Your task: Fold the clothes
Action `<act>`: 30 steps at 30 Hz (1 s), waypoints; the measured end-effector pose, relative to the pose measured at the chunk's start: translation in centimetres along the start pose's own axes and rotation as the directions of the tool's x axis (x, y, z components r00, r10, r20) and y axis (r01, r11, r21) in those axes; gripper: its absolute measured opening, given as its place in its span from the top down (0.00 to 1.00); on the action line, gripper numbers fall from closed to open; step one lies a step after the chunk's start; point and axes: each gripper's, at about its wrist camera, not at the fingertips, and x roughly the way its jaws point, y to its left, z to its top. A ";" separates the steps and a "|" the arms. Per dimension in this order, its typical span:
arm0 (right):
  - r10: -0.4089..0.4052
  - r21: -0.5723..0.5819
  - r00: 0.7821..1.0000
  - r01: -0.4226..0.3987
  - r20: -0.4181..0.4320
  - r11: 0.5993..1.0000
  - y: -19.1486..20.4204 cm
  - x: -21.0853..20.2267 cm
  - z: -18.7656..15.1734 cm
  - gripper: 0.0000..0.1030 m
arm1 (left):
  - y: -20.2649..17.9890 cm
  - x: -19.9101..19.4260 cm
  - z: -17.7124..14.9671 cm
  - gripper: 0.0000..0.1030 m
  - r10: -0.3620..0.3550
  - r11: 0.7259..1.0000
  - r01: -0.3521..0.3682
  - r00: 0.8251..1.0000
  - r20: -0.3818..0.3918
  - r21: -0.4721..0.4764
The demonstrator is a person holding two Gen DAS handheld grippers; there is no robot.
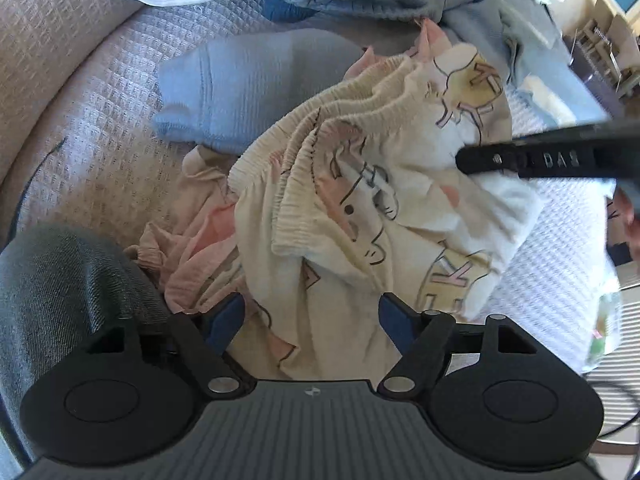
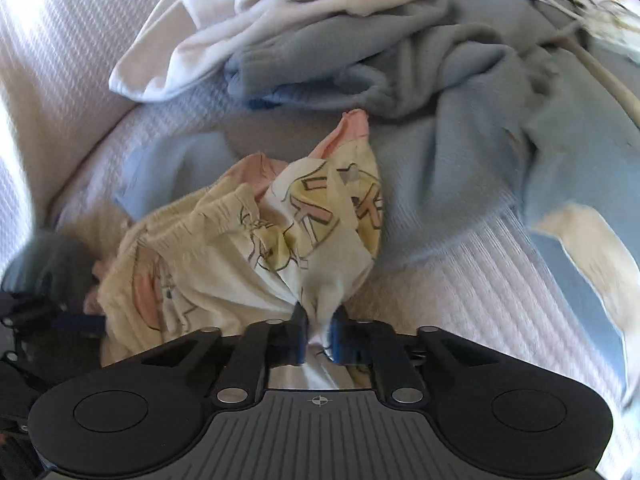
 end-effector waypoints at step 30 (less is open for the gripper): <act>-0.421 0.586 0.904 0.303 0.072 0.751 -5.4 -14.8 -21.9 0.81 | -7.0 -3.1 -3.9 0.30 -0.118 0.936 0.105 0.993 0.021 0.335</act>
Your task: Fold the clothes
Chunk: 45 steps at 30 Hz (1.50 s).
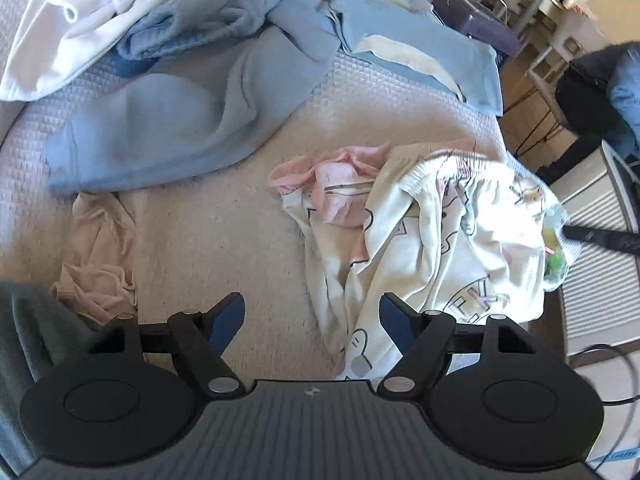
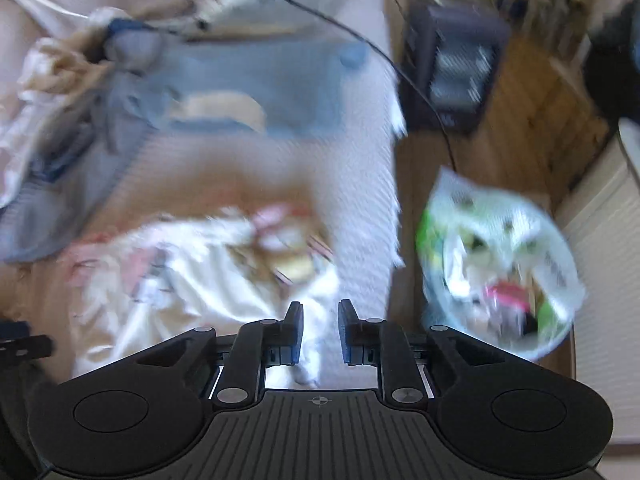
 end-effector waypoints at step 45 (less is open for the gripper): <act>0.254 -0.215 0.957 -0.279 -0.137 0.936 17.3 9.1 4.5 0.66 | 2.0 1.0 -1.4 0.27 -0.062 0.997 0.065 0.996 -0.060 0.037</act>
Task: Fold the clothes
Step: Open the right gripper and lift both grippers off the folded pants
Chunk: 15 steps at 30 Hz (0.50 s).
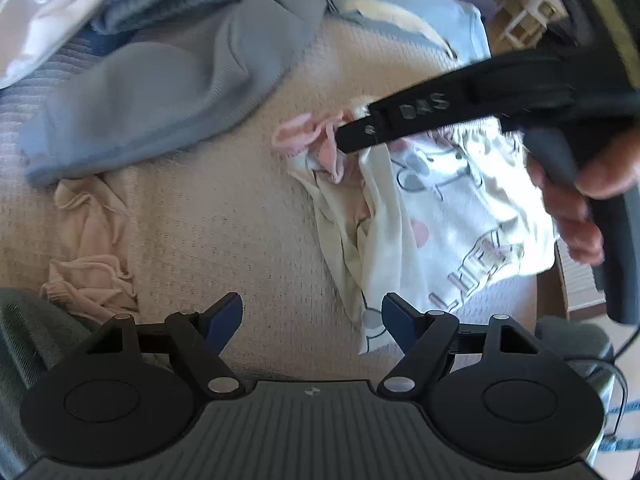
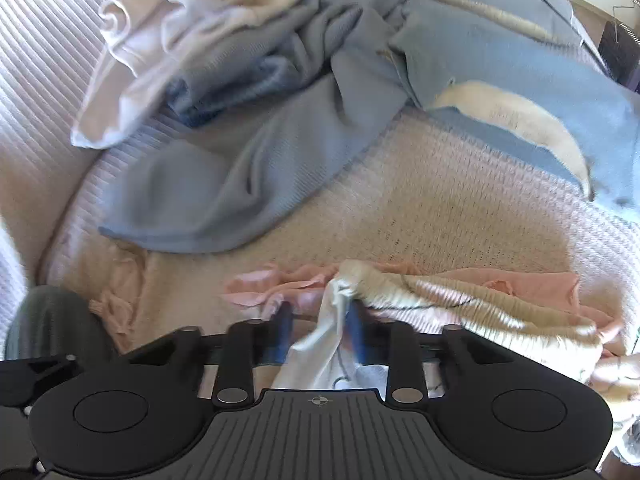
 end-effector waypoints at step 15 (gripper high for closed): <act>-0.081 0.149 0.985 0.058 0.152 0.987 -3.9 -11.0 -6.7 0.41 | -1.7 -0.7 -1.2 0.27 -0.008 0.999 0.008 1.000 0.001 0.036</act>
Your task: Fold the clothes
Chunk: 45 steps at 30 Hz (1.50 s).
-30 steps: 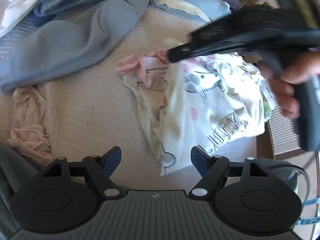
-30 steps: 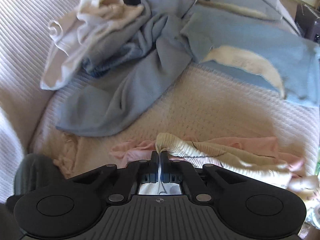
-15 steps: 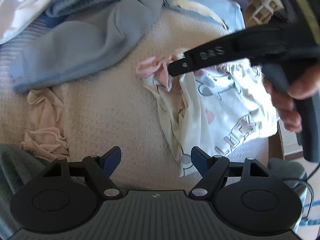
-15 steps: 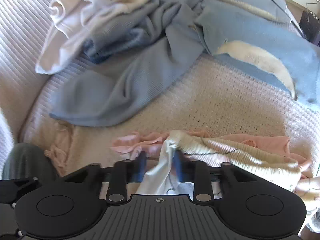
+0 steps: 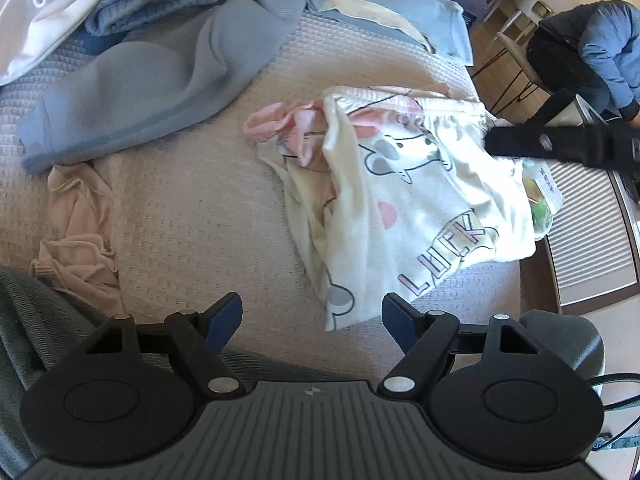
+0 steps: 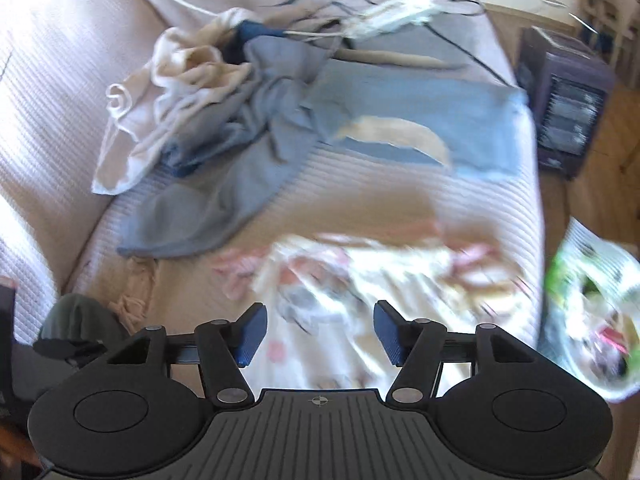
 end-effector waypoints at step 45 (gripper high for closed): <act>0.002 0.125 0.997 0.008 -0.082 0.992 -5.8 1.4 -4.7 0.30 | 0.6 1.4 2.7 0.26 -0.180 0.963 0.178 0.984 0.009 -0.204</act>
